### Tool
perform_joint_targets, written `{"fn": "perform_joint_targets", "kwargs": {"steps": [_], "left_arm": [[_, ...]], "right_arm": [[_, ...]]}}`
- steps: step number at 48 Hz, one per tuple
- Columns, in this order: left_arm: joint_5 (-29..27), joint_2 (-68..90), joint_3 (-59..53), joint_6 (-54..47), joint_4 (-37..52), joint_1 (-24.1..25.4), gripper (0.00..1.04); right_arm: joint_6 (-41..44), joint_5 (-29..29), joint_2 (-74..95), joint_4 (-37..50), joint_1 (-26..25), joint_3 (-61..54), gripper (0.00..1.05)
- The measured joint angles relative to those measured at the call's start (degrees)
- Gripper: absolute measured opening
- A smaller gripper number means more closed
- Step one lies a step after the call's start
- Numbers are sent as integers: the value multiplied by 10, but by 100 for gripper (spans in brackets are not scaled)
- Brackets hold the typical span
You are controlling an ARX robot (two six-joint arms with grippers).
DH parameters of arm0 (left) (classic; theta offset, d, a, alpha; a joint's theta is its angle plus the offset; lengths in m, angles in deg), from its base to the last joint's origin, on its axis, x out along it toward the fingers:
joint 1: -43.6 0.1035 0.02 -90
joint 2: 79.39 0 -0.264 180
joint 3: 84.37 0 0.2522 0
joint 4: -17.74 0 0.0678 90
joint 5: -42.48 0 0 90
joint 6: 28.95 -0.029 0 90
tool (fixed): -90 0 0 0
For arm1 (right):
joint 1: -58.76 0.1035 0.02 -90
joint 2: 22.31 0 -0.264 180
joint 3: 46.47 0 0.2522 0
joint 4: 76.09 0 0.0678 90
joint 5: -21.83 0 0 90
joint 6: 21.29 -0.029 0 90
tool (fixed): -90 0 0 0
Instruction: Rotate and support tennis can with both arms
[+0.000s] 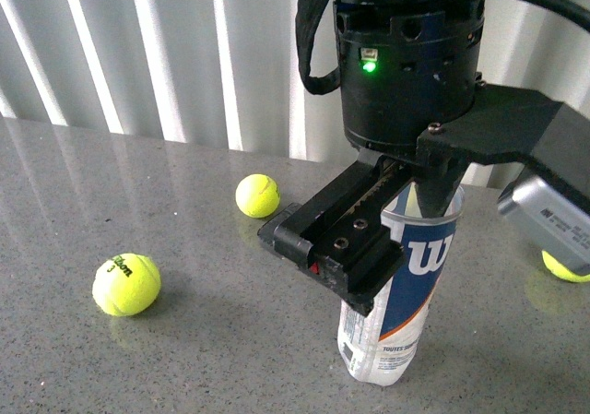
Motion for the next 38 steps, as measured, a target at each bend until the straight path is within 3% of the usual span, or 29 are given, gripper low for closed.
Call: {"fn": "perform_joint_targets", "kwargs": {"steps": [11, 15, 20, 25, 32, 38], "left_arm": [[79, -28, 68, 34, -47, 6, 98], [120, -89, 71, 53, -22, 23, 98], [193, -182, 17, 104, 88, 62, 98], [264, -298, -96, 212, 273, 134, 98], [303, -463, -327, 464, 556, 291, 98], [286, -558, -507, 651, 692, 395, 98]], "right_arm": [[0, 0, 0, 0, 0, 0, 98], [0, 0, 0, 0, 0, 0, 98], [0, 0, 0, 0, 0, 0, 98], [0, 0, 0, 0, 0, 0, 98], [0, 0, 0, 0, 0, 0, 98], [0, 0, 0, 0, 0, 0, 98]]}}
